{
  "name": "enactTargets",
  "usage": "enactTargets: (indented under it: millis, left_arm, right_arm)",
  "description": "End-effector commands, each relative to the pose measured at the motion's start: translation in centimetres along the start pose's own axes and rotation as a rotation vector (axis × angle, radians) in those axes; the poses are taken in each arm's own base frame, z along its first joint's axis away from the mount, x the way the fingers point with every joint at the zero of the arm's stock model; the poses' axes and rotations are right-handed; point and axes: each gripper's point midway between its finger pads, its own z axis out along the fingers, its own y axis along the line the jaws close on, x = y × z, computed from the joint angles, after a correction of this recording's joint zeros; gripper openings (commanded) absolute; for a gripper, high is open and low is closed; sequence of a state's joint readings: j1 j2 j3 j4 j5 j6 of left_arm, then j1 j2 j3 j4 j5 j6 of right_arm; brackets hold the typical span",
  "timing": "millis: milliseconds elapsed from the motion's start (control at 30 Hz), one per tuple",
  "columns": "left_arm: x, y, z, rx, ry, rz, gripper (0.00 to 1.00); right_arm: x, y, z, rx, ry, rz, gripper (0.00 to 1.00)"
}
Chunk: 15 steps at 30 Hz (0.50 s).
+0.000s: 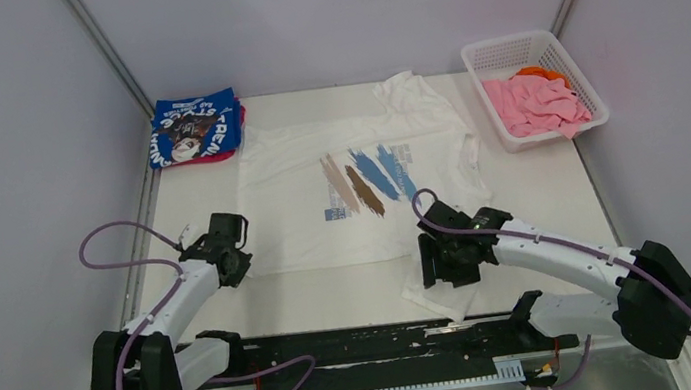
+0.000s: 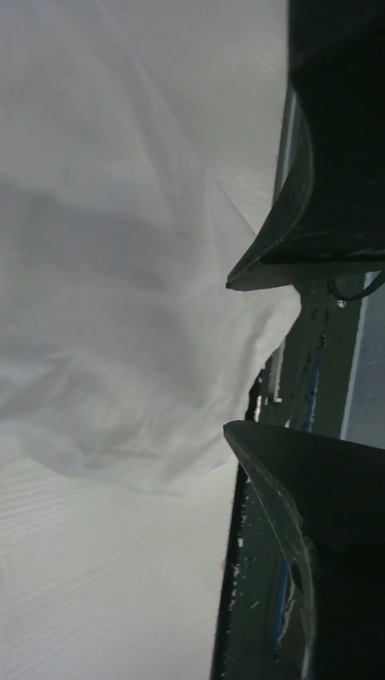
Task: Fold and stack the t-shirts
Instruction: Grab the side of the flattened tshirt closest away from the robot with both arms
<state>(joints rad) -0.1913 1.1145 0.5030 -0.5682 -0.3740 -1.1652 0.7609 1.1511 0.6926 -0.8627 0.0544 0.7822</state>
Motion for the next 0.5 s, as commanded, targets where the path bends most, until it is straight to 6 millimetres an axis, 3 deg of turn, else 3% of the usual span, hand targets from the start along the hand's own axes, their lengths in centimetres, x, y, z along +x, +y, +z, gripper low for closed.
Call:
enactTargets:
  millis: [0, 167, 467]
  left_arm:
    - [-1.0, 0.6, -0.4, -0.019, -0.051, -0.003, 0.00]
    - [-1.0, 0.5, -0.5, -0.017, -0.047, -0.001, 0.00]
    - [-0.7, 1.2, -0.7, -0.038, -0.034, 0.006, 0.00]
  right_arm:
    - [4.9, 0.9, -1.0, -0.012, 0.172, 0.005, 0.60]
    - [7.3, 1.2, 0.2, -0.019, 0.246, -0.031, 0.46]
    - [7.7, -0.3, 4.1, 0.102, 0.253, 0.026, 0.33]
